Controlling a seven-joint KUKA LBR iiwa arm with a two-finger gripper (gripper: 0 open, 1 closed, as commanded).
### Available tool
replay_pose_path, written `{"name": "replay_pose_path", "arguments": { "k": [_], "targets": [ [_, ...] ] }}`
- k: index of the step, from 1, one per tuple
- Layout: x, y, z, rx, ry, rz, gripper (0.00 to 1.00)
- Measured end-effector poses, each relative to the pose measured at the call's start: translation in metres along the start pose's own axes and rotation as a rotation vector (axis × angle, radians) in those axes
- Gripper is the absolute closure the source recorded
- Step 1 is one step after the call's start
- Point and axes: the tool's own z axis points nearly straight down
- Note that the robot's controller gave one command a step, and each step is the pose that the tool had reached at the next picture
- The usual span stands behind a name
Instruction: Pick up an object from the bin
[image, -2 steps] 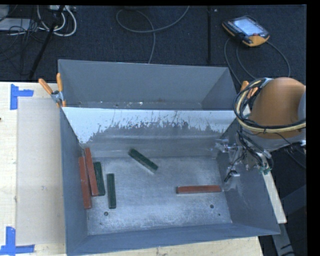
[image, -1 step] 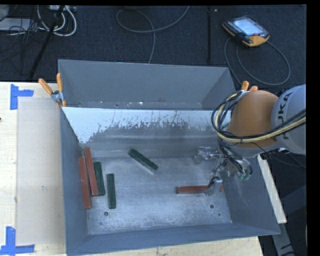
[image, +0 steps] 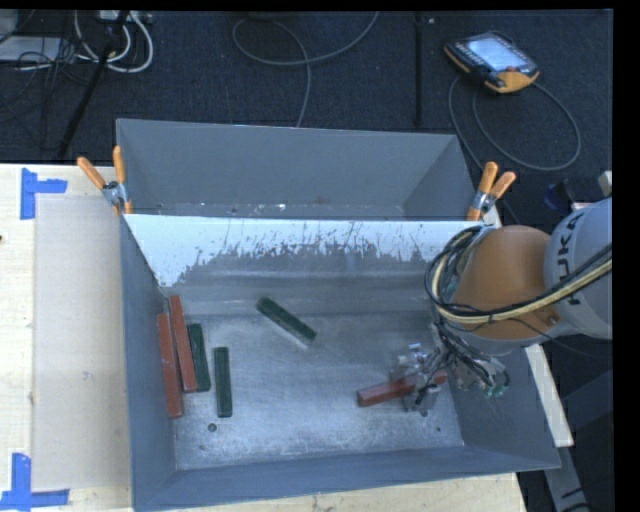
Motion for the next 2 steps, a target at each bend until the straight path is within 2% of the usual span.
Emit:
{"name": "replay_pose_path", "arguments": {
  "k": [1, 2],
  "targets": [
    [0.0, 0.0, 0.0, 0.0, 0.0, -0.001, 1.0],
    [0.018, -0.067, -0.134, 0.0, -0.002, 0.022, 1.0]
  ]
}}
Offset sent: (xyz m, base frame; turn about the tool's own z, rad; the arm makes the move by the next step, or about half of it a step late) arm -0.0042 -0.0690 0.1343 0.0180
